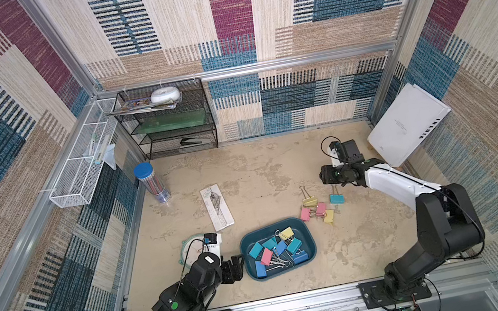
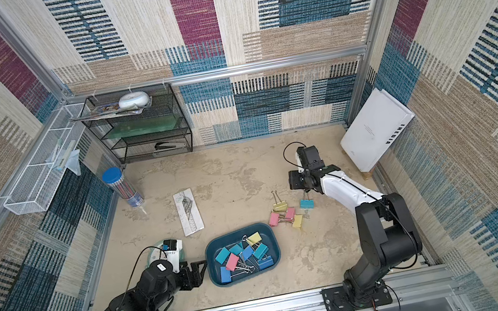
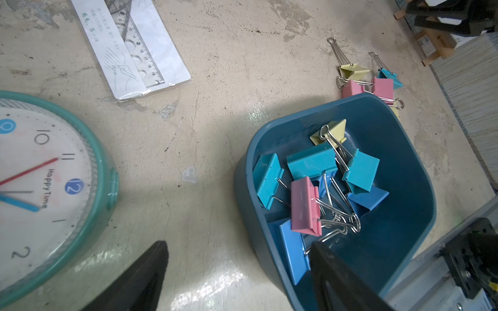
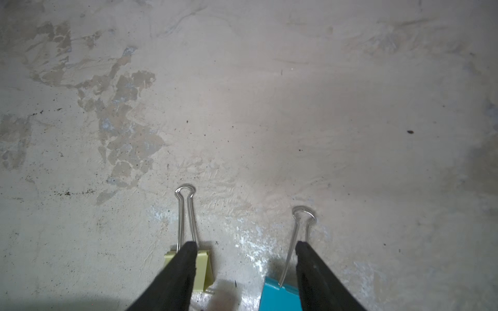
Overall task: Put the binder clips in the storage box
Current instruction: Pick up the binder clip at the center of the board.
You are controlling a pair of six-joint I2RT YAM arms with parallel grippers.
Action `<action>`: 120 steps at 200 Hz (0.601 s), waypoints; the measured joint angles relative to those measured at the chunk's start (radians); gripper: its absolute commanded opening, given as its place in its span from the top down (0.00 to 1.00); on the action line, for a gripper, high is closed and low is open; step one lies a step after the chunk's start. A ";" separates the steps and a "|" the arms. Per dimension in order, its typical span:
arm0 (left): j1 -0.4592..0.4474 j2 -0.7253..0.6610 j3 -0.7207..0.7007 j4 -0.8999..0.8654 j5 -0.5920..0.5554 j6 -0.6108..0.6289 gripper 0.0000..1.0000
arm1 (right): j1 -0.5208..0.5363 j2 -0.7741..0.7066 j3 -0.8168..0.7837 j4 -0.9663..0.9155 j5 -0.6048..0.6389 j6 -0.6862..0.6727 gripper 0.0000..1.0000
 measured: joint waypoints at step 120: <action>0.000 -0.030 -0.007 0.000 0.006 0.000 0.14 | -0.002 -0.002 -0.159 -0.084 0.053 0.081 0.25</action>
